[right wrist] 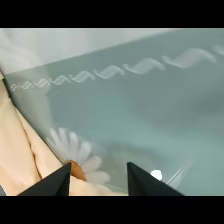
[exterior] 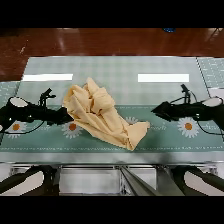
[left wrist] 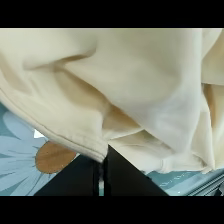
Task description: Fold the shirts.
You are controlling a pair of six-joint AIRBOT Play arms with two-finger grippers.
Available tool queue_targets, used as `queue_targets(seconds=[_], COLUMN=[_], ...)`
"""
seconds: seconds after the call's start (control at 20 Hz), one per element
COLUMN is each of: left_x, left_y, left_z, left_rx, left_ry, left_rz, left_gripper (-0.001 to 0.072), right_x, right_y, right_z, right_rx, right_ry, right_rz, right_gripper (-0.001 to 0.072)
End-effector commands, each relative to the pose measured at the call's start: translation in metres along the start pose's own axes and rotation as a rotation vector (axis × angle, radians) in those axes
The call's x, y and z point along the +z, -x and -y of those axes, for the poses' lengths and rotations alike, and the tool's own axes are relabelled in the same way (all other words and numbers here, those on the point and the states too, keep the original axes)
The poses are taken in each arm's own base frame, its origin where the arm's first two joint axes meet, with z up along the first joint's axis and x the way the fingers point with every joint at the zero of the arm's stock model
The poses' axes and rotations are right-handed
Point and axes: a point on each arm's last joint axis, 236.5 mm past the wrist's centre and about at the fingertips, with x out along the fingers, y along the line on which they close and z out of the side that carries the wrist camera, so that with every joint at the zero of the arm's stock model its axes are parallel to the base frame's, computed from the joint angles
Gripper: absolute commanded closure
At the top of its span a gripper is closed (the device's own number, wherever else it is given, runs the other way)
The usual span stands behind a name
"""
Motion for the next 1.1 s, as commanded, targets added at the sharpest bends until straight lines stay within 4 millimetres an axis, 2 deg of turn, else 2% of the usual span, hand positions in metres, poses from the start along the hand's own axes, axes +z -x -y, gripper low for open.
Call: queue_targets(seconds=[0.0, 0.2, 0.35, 0.5, 0.75, 1.05], left_x=[-0.003, -0.006, -0.009, -0.012, -0.010, -0.009], left_y=[0.001, -0.002, -0.007, -0.009, -0.009, -0.009], left_z=[-0.001, 0.004, 0.008, 0.012, 0.011, 0.013], left_rx=[-0.001, 0.000, 0.003, 0.001, 0.002, -0.003], left_ry=[0.005, -0.012, -0.034, -0.045, -0.044, -0.041], left_rz=[-0.012, -0.027, -0.036, -0.045, -0.039, -0.035], left_gripper=[0.0682, 0.0682, 0.0682, 0.0683, 0.0682, 0.0682], right_x=[-0.001, 0.004, 0.009, 0.006, -0.016, -0.017], right_y=[-0.054, -0.092, -0.113, -0.131, -0.159, -0.185], right_z=[-0.037, -0.091, -0.117, -0.128, -0.144, -0.168], right_rx=[0.026, 0.052, 0.067, 0.074, 0.088, 0.141], right_ry=[0.078, 0.193, 0.234, 0.244, 0.273, 0.254], right_rz=[-0.123, -0.191, -0.211, -0.245, -0.305, -0.292], right_gripper=[0.0305, 0.0305, 0.0305, 0.0305, 0.0305, 0.0305])
